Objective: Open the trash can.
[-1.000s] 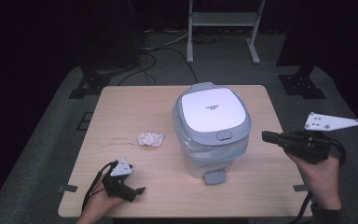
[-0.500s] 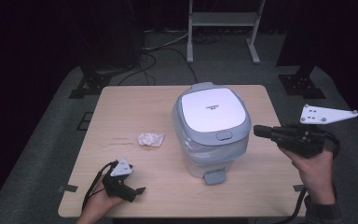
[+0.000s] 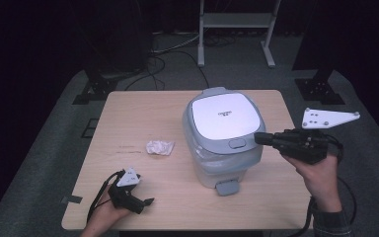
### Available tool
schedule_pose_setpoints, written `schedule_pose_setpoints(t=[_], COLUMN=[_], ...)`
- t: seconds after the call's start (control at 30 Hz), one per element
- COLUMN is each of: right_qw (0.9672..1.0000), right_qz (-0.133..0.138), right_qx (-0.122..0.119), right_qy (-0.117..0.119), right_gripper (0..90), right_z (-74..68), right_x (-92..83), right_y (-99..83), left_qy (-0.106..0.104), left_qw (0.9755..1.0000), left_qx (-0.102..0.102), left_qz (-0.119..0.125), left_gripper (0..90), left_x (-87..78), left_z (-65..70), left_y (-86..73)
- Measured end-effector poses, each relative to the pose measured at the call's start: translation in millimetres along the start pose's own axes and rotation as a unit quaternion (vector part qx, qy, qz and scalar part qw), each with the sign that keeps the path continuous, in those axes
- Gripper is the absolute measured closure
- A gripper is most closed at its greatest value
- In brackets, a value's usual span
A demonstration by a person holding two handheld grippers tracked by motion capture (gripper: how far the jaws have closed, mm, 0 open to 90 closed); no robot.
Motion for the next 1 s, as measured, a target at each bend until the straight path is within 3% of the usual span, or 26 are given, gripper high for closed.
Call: schedule_pose_setpoints(t=[0.6, 1.0], right_qw=[0.9996, 0.9994], right_qz=[-0.02, -0.023], right_qx=[-0.01, -0.012], right_qy=[0.017, 0.025], right_gripper=[89.9, 90.0], right_z=[-8.8, -11.8], right_x=[29.0, 37.2], right_y=[4.0, 3.8], left_qy=[0.0, 0.0], left_qw=[1.0, 1.0], left_qx=[0.0, 0.0], left_qz=[0.0, 0.0], left_gripper=[0.0, 0.0], left_x=[0.0, 0.0], left_z=[0.0, 0.0], left_y=[0.0, 0.0])
Point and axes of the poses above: each handheld gripper's, and its own axes: x roughly forward along the jaws, y roughly out of its top, z roughly to its right, the point moved 1 cm from there along x, roughly forward along the jaws, and after that the axes turned 12 degrees about -y, right-handed, at the moved point
